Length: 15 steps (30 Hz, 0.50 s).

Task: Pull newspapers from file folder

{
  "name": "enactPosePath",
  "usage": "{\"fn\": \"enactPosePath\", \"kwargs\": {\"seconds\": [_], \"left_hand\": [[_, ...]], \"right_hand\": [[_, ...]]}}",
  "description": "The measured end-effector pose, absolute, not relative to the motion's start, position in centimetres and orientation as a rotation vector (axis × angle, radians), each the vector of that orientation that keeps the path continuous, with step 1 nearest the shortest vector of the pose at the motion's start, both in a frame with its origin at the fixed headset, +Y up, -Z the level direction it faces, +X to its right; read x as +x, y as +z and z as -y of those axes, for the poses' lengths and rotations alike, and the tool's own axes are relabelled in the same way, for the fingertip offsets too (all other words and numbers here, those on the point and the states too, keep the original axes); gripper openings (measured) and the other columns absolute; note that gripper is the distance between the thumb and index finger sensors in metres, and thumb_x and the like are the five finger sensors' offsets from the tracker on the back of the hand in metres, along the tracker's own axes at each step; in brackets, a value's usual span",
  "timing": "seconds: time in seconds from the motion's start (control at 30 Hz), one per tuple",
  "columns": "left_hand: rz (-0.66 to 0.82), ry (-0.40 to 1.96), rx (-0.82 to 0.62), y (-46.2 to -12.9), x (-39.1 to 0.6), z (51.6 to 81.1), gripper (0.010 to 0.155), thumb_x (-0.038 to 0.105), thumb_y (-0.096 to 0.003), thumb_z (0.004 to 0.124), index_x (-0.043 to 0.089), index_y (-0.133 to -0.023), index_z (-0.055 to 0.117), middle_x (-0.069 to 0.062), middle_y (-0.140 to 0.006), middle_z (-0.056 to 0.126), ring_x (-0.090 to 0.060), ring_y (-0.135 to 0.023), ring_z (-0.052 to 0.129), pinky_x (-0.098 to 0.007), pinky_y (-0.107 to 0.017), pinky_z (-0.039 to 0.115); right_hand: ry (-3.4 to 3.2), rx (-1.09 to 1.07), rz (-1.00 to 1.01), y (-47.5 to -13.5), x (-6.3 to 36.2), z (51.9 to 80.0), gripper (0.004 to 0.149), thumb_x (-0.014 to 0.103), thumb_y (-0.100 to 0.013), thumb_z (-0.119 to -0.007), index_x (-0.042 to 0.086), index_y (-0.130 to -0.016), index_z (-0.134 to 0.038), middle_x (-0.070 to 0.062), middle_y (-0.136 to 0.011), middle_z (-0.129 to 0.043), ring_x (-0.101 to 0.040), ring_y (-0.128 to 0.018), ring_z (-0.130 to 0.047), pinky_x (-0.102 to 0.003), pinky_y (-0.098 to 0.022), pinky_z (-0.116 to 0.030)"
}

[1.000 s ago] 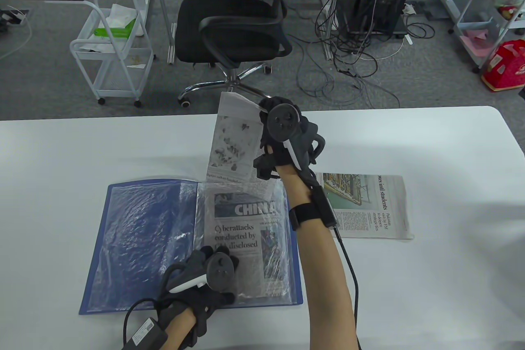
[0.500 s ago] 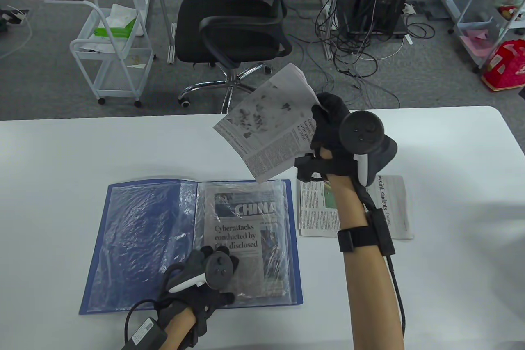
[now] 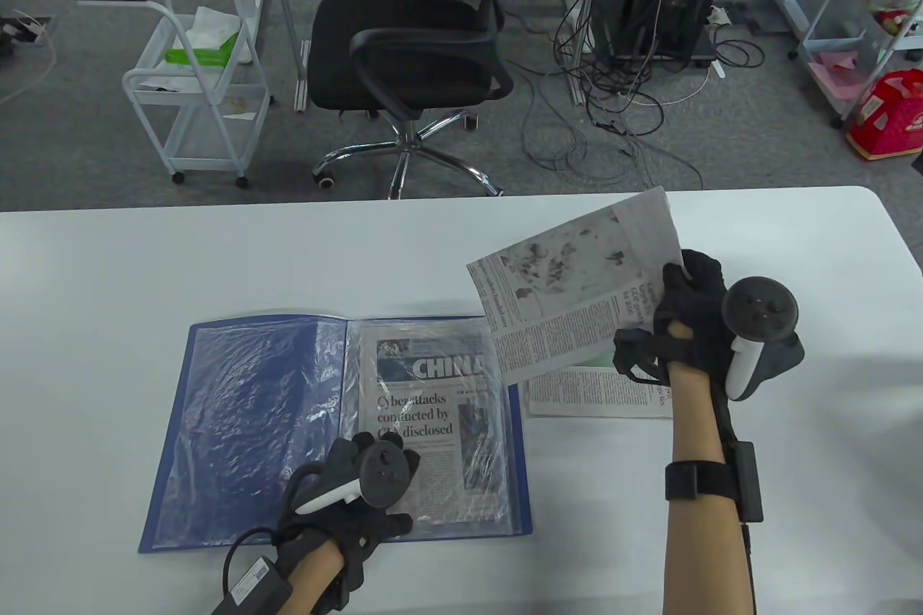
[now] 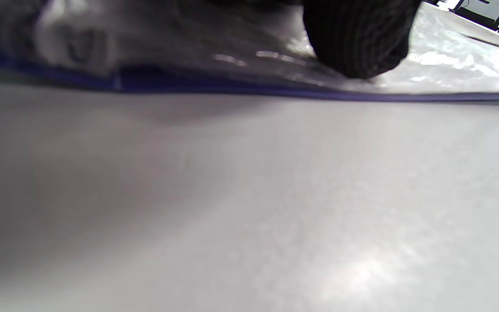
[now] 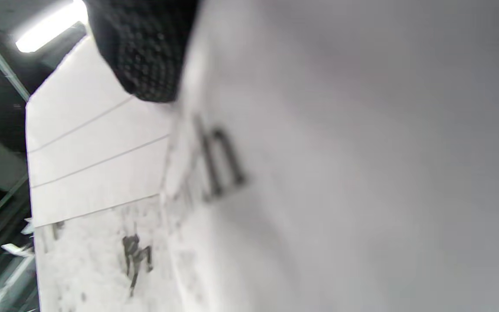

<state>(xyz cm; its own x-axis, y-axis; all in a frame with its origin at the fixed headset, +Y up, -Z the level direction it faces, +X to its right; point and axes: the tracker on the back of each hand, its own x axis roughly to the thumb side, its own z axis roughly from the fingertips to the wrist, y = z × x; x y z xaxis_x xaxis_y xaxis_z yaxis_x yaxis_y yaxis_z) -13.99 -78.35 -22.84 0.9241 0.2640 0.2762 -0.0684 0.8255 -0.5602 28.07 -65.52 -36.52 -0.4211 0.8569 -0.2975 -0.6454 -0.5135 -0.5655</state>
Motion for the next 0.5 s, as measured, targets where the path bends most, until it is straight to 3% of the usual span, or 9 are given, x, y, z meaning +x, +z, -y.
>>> {"fn": "enactPosePath", "kwargs": {"seconds": [0.17,0.4,0.5], "left_hand": [[0.353,0.182,-0.575,-22.8,-14.0,78.4,0.079,0.047,-0.0462,0.074,0.026,-0.111,0.033,-0.007,-0.116,0.015,-0.049,-0.103,0.017,-0.064,-0.07,0.029],[0.353,0.182,-0.575,-22.8,-14.0,78.4,0.079,0.046,-0.0461,0.074,0.026,-0.111,0.033,-0.007,-0.116,0.015,-0.049,-0.103,0.016,-0.064,-0.07,0.028],[0.353,0.182,-0.575,-22.8,-14.0,78.4,0.079,0.046,-0.046,0.074,0.026,-0.111,0.033,-0.007,-0.116,0.015,-0.049,-0.103,0.017,-0.064,-0.07,0.028]], "right_hand": [[2.069,-0.872,0.396,-36.1,31.2,69.9,0.038,0.032,-0.036,-0.085,0.029,-0.074,-0.085,-0.003,-0.067,-0.103,-0.014,-0.02,-0.11,-0.035,-0.008,-0.094],[2.172,-0.986,0.359,-35.6,33.3,73.4,0.038,0.032,-0.036,-0.085,0.029,-0.074,-0.084,-0.003,-0.067,-0.103,-0.016,-0.022,-0.11,-0.036,-0.01,-0.094],[2.228,-1.006,0.369,-35.5,33.5,74.2,0.04,0.034,-0.037,-0.083,0.029,-0.077,-0.082,-0.004,-0.073,-0.099,-0.021,-0.036,-0.11,-0.043,-0.024,-0.093]]}}
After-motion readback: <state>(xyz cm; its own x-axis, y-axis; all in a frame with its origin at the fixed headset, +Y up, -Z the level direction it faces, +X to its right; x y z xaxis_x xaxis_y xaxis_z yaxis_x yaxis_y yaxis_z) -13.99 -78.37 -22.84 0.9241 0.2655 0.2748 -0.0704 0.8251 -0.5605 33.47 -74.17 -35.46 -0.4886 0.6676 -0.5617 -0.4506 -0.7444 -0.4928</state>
